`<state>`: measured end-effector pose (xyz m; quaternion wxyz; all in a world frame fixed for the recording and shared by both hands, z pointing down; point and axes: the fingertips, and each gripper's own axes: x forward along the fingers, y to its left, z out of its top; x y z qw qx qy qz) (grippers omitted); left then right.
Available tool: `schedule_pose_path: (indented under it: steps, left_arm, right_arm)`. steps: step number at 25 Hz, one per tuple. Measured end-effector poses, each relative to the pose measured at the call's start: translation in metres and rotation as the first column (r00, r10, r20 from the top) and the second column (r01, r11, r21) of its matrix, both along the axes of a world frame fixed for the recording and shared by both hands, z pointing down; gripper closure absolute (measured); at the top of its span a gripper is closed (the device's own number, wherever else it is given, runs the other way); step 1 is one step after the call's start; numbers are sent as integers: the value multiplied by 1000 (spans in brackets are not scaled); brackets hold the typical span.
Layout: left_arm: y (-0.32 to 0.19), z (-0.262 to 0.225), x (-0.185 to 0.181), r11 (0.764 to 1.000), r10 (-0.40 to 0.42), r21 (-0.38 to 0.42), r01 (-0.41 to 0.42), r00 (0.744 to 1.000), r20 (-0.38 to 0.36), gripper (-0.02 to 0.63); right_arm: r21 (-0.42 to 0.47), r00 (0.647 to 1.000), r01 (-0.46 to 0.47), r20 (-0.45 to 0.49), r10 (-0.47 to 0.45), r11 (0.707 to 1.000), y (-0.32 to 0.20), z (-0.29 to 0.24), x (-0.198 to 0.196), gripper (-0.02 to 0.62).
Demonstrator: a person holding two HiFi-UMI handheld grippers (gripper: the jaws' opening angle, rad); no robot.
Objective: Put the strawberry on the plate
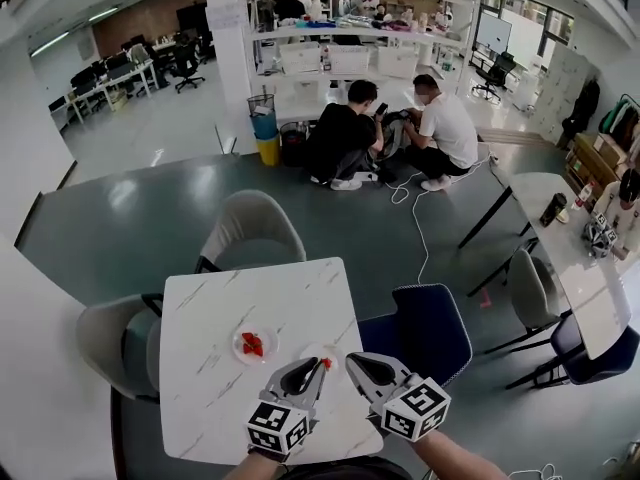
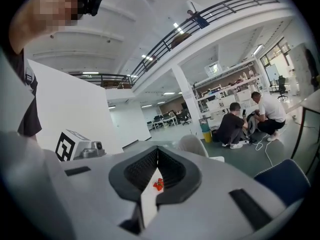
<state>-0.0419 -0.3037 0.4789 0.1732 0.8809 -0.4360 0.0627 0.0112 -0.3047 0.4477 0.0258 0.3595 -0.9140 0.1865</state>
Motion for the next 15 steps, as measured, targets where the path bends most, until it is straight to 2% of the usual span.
schedule_pose_path:
  steps: [3,4,15]
  left_arm:
    - [5,-22,2,1000,-7,30,8,1000,-26,554]
    - [6,-27,2,999,-10,38,11,1000,-28,594]
    - [35,-70,3,997,30,68,-27,998,-51,597]
  right_arm:
    - [23,1000,10,4,-10,1000,4,-12,0,592]
    - [28,1000,13,4,-13,1000,5,-15,-1,592]
    - [62,998,54,26,-56,997,19,-46,-22,592]
